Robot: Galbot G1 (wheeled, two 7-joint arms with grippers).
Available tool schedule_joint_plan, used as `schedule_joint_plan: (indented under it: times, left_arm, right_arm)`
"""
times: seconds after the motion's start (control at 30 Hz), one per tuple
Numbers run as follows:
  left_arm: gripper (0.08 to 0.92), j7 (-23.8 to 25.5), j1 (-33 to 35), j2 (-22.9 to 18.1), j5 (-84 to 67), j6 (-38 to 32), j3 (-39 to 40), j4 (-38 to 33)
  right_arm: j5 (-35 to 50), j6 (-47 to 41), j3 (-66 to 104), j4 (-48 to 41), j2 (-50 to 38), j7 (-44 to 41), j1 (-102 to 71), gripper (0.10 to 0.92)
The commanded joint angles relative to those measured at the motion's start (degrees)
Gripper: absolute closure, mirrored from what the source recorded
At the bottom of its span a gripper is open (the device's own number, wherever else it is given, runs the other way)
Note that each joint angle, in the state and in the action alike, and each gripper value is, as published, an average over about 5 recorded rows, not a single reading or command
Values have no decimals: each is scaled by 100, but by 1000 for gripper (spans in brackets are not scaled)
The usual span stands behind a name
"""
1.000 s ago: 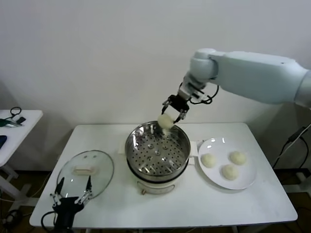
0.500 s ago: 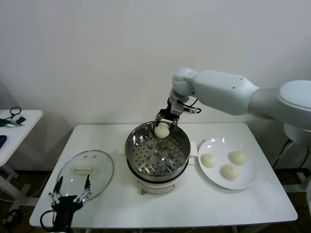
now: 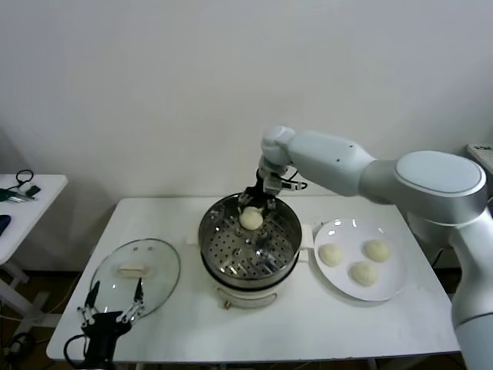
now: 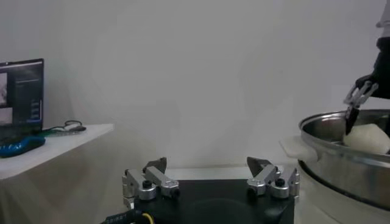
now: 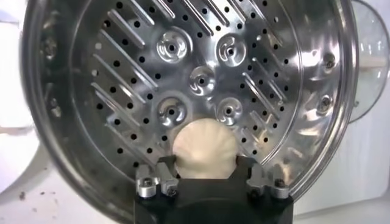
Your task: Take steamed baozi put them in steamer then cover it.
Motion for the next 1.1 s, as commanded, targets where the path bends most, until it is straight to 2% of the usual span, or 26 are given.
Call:
schedule_joint_plan:
  times: [0.03, 0.17, 0.27, 0.33, 0.53, 0.7, 0.87, 1.1]
  left_arm:
    - [177, 5, 4, -2, 40, -6, 21, -5]
    - [177, 20, 5, 6, 83, -15, 28, -6]
    - [177, 21, 24, 33, 69, -28, 18, -6]
    - [177, 19, 34, 55, 40, -37, 6, -6]
    - [177, 22, 0, 95, -40, -27, -7, -5]
    - [177, 32, -41, 83, -70, -2, -2, 5]
    - [177, 41, -73, 71, -75, 18, -3, 33]
    - [177, 53, -68, 31, -64, 31, -34, -4]
  right_arm:
    - [1086, 218, -236, 116, -109, -227, 642, 240]
    - [2988, -547, -1048, 670, -634, -990, 1779, 205]
    - [4348, -2082, -1858, 1434, -1441, -1379, 2510, 203]
    - [4777, -3056, -2201, 1888, -2035, -1439, 2756, 203]
    - [4288, -4731, -2650, 2509, -3438, -1126, 2424, 203]
    - [4234, -5775, -2302, 3088, -4080, -685, 1607, 203]
    - [4138, -6325, -1514, 3072, -4098, -322, 540, 203]
    - [3684, -6383, -603, 2305, -3634, -274, -527, 203]
